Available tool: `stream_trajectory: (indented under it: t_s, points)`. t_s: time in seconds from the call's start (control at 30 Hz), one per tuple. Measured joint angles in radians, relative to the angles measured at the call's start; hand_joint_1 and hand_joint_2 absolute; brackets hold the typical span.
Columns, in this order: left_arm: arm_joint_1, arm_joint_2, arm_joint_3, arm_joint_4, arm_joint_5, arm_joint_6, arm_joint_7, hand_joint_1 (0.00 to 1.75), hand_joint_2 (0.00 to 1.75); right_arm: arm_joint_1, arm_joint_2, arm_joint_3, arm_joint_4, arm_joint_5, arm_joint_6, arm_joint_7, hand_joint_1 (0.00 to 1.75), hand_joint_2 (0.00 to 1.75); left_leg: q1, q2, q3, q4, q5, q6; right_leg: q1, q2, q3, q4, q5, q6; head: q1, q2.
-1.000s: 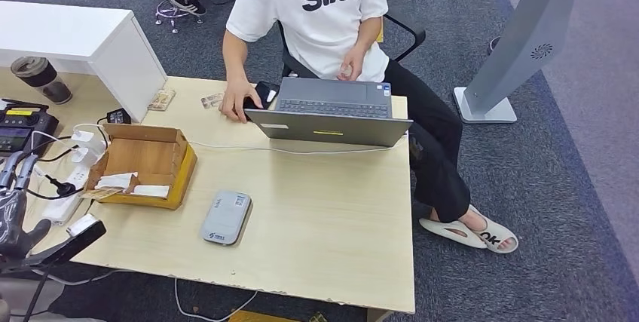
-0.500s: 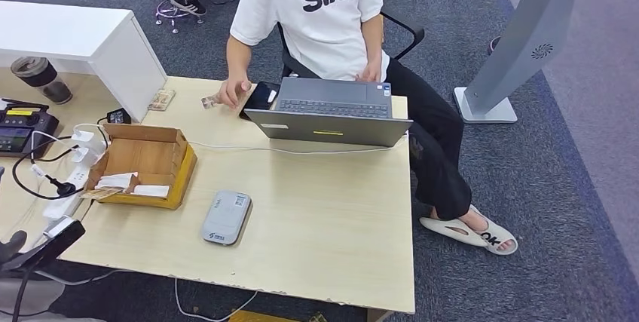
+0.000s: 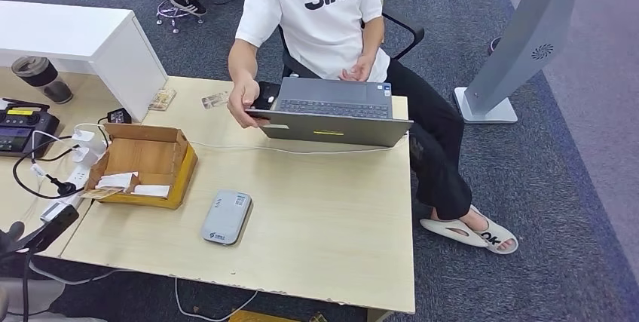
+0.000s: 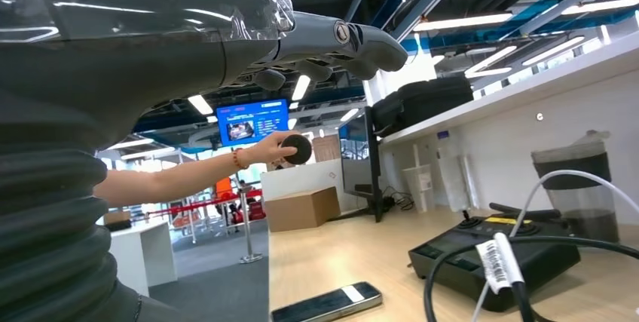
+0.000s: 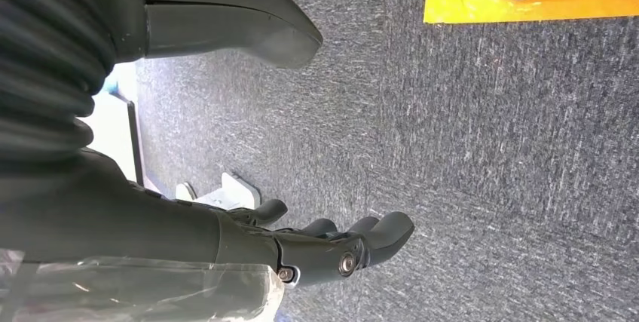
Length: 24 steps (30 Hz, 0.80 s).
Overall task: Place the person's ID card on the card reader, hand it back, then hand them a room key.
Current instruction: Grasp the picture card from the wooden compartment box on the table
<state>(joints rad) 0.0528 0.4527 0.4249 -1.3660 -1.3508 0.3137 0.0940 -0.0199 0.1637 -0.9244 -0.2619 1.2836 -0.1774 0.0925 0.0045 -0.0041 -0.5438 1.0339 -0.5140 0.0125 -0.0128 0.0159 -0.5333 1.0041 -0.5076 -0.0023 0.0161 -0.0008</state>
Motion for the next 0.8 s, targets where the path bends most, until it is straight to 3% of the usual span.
stream_trajectory:
  t_s: [0.17, 0.5, 0.8]
  points:
    - [-0.045, 0.003, -0.047, 0.082, 0.039, 0.038, -0.026, 0.00, 1.75, -0.003, -0.002, -0.001, 0.000, 0.015, 0.000, -0.002, 0.00, 1.75, 0.000, 0.000, 0.000, 0.000, 0.000, 0.000, 0.000, 0.000, 0.000, 0.000, 0.000, 0.000, 0.000, 0.000]
    - [-0.097, 0.008, -0.156, 0.141, 0.212, -0.058, -0.139, 0.00, 1.75, -0.006, -0.008, -0.004, 0.002, 0.036, 0.017, -0.014, 0.00, 1.75, 0.000, 0.000, 0.000, 0.000, 0.000, 0.000, 0.000, 0.000, 0.000, 0.000, 0.000, 0.000, 0.000, 0.000]
    - [-0.108, 0.008, -0.208, 0.145, 0.243, -0.081, -0.164, 0.00, 1.75, -0.007, -0.011, -0.007, 0.002, 0.049, 0.017, -0.014, 0.00, 1.75, 0.000, 0.000, 0.000, 0.000, 0.000, 0.000, 0.000, 0.000, -0.001, 0.000, 0.000, 0.000, 0.000, 0.000]
